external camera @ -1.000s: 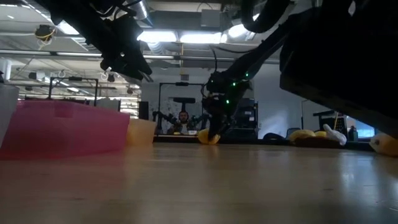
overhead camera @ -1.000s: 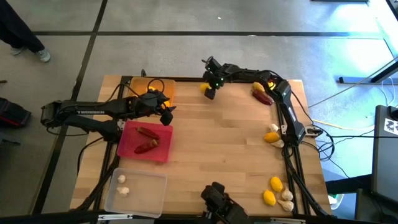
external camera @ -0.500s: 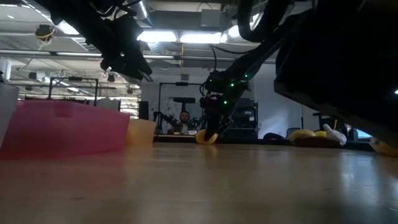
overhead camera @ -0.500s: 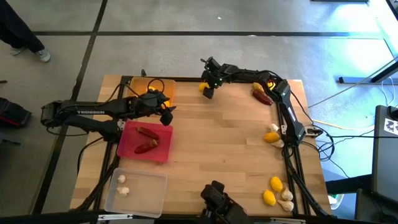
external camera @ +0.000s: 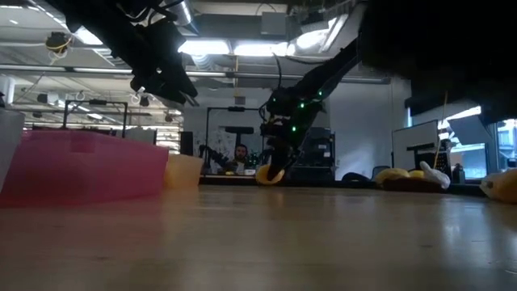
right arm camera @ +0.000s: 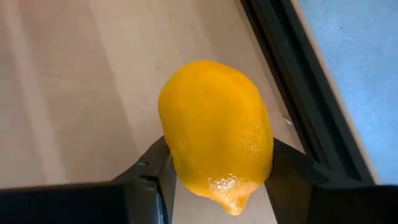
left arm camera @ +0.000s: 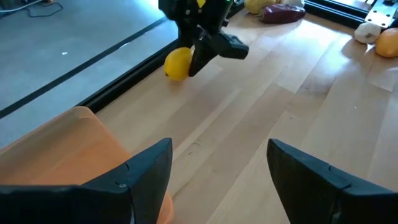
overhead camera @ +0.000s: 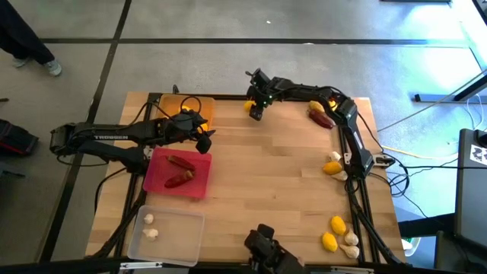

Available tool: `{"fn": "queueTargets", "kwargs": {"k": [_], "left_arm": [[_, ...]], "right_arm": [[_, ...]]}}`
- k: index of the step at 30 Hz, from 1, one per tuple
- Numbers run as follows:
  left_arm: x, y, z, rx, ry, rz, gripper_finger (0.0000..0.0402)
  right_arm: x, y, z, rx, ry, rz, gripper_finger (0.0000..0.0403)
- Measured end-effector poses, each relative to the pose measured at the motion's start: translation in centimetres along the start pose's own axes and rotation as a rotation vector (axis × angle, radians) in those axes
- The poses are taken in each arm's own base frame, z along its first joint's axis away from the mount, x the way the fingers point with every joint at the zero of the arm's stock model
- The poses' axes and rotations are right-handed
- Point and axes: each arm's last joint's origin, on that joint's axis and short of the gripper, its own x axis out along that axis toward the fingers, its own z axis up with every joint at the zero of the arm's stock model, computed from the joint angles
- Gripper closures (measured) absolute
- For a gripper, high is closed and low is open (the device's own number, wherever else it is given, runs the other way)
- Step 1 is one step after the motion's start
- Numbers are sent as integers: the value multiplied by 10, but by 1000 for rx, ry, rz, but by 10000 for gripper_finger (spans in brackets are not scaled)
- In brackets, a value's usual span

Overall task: Sort produce into baskets
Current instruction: Put the lemon into the yellow bin

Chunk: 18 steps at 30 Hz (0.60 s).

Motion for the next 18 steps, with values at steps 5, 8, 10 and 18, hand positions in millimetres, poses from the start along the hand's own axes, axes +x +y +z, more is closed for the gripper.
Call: {"fn": "queueTargets", "kwargs": {"k": [5,8,10,18], "left_arm": [[0,-1,0,20,0,-3,143],[-2,-4,-1,42,-4,-19,143],[-3,-8,-1,62,-15,-39,143],[-12,-33,-11,153,-123,-59,144]], "right_arm": [[-26,20,11,-37,-11,20,230],[-45,35,18,-56,-17,36,229],[-58,46,21,-66,-23,66,228],[-83,90,31,-130,-58,134,226]]}}
